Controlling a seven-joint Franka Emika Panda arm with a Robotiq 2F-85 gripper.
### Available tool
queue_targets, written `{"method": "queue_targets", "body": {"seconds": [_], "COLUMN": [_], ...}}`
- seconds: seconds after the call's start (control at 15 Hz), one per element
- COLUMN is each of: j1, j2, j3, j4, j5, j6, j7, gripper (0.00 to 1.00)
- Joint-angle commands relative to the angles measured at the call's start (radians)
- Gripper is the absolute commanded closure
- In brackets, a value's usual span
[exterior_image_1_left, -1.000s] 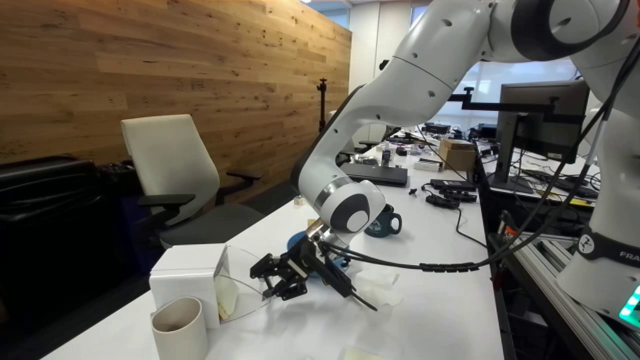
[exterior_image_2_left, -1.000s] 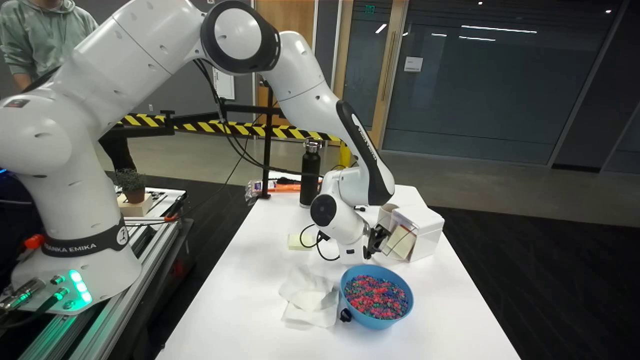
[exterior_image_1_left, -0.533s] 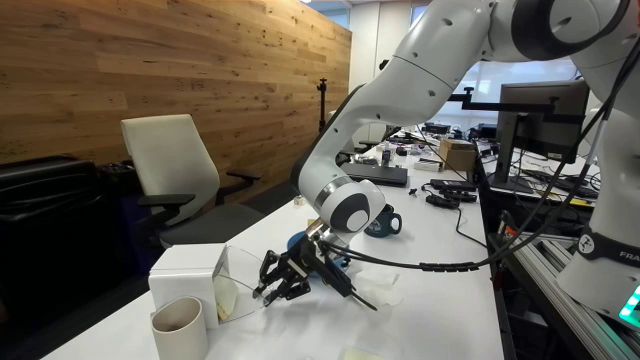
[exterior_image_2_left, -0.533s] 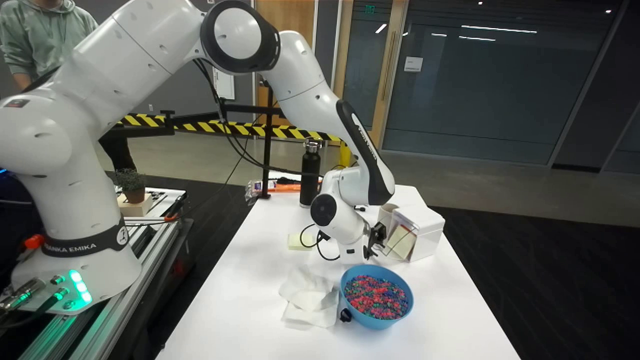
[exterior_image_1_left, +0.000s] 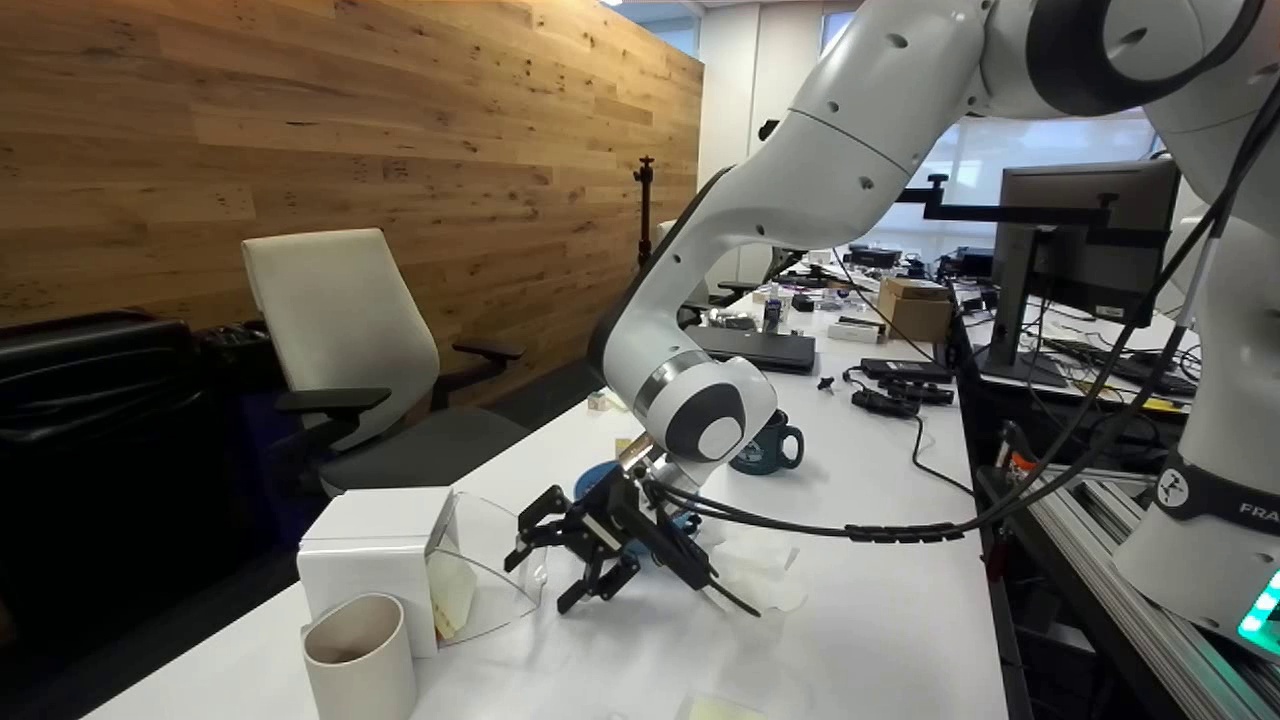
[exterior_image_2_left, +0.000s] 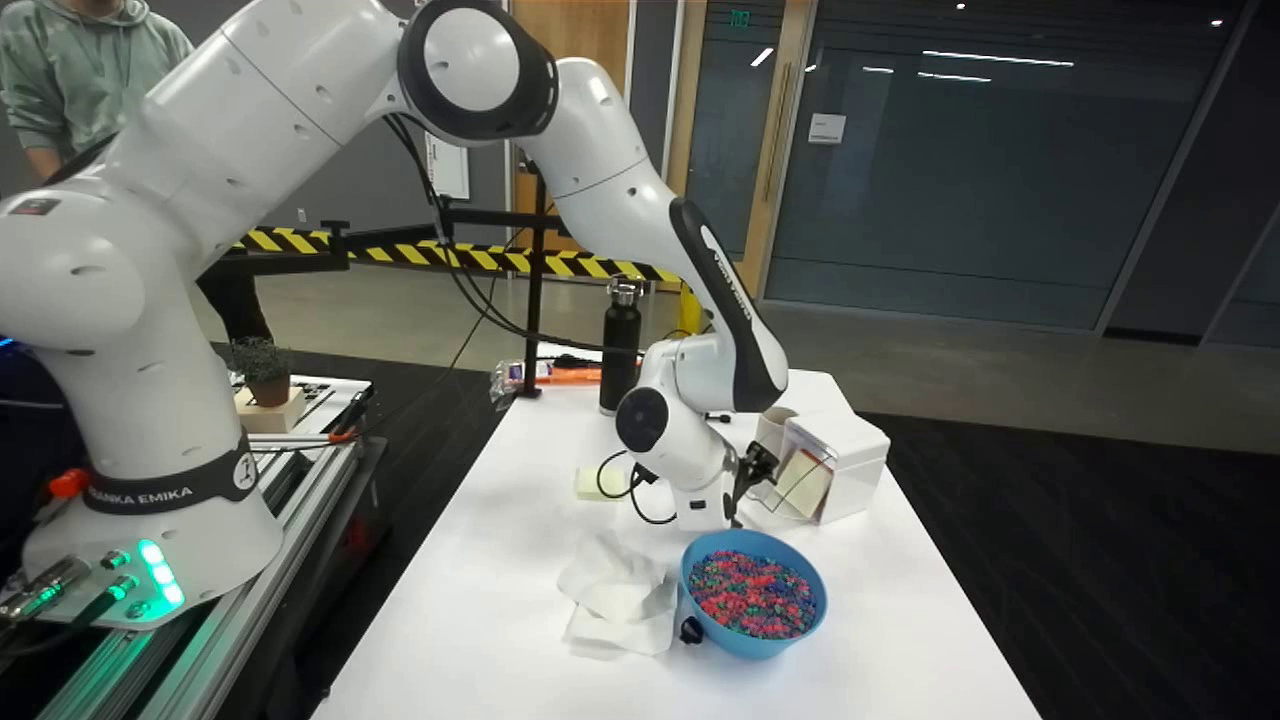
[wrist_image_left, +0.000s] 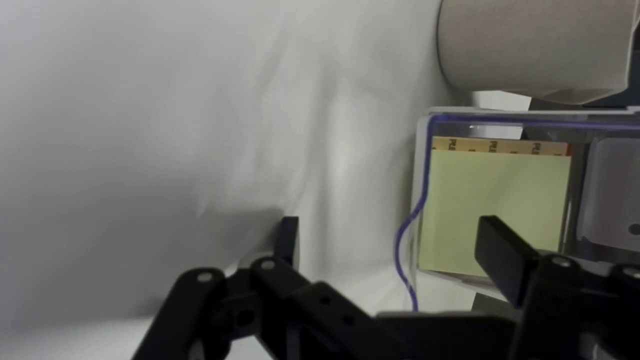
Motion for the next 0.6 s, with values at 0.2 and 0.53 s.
{"method": "queue_targets", "body": {"seconds": [0.2, 0.53], "j1": [0.078, 0.134], "j2": [-0.169, -0.309], "j3": [-0.049, -0.166], "j4": [-0.212, -0.311], "j5": [0.186, 0.14], "j6": [-0.011, -0.044], "j7": [-0.195, -0.149], "gripper": [0.0, 0.0]}}
